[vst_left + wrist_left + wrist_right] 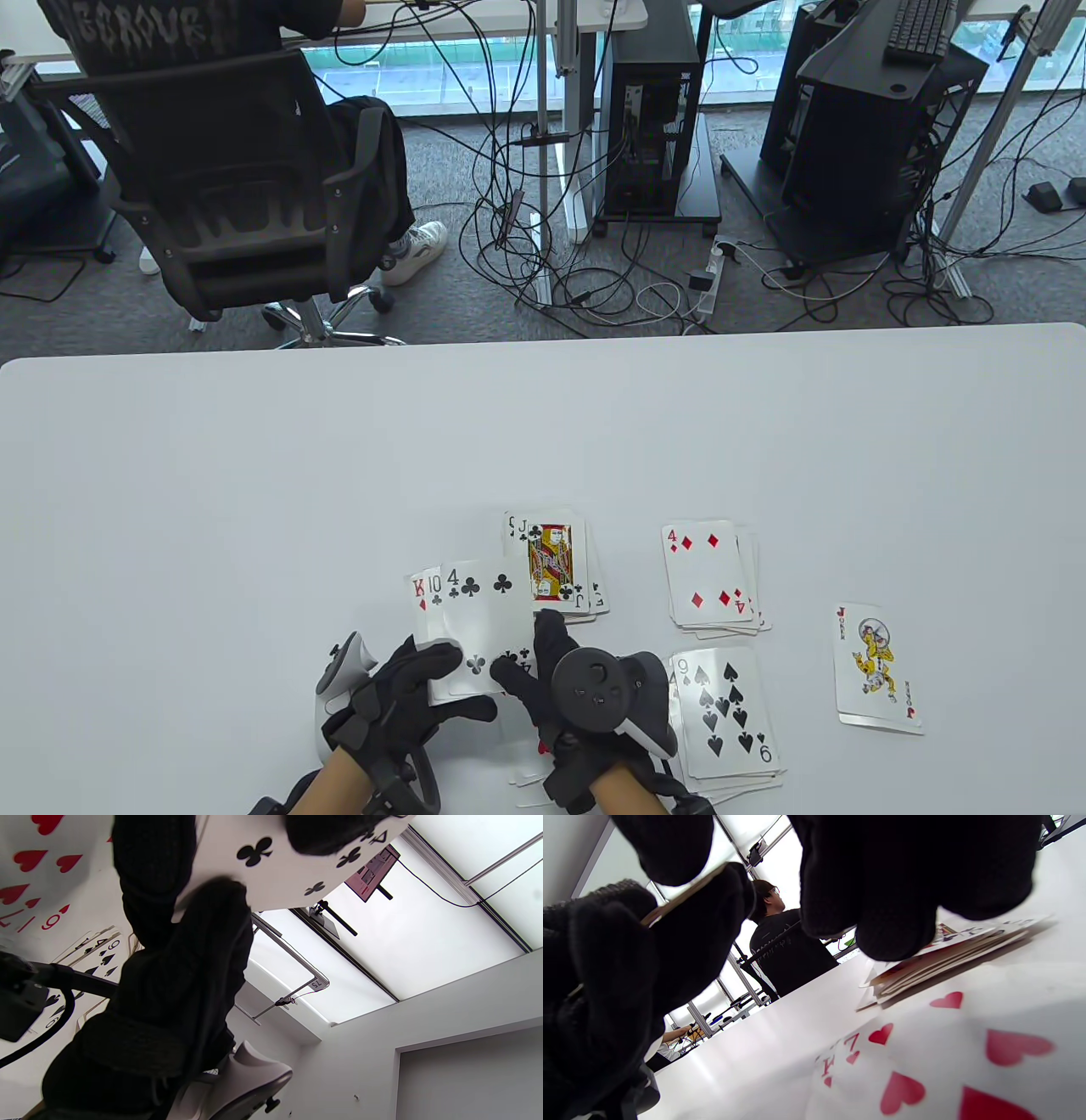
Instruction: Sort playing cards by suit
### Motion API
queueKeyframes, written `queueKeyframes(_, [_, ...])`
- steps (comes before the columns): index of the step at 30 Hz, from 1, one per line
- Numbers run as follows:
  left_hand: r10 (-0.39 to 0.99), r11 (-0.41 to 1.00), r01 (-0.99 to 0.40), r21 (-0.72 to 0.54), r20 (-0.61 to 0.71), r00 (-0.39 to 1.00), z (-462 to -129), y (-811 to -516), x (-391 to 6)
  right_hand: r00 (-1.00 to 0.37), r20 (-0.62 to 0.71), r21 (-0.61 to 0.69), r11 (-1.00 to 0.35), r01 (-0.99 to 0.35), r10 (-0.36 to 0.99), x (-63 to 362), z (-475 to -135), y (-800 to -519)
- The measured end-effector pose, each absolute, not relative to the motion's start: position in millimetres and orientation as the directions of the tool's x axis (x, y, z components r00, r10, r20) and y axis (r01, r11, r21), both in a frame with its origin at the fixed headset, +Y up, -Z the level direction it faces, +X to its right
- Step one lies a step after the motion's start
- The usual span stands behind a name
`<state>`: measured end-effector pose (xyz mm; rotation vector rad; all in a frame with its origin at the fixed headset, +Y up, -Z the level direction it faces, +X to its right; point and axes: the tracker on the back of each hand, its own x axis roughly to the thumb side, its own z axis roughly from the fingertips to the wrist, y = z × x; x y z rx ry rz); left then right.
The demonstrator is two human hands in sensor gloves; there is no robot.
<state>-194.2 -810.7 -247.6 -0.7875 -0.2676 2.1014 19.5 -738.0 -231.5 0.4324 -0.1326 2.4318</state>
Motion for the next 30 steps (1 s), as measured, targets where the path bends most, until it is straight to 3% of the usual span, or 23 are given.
queueKeyframes(6, [0.784,-0.614,-0.649,-0.45,-0.444,-0.434,-247,-811,-194,-0.731,0.346,-0.052,-0.766,-0.641,0.588,17,-227,-739])
queueKeyframes(30, [0.8,-0.594,-0.662,-0.456,-0.424,-0.426,-249,-810,-195,-0.636,0.244,-0.119,-0.628,-0.769,0.732,42,-234,-746])
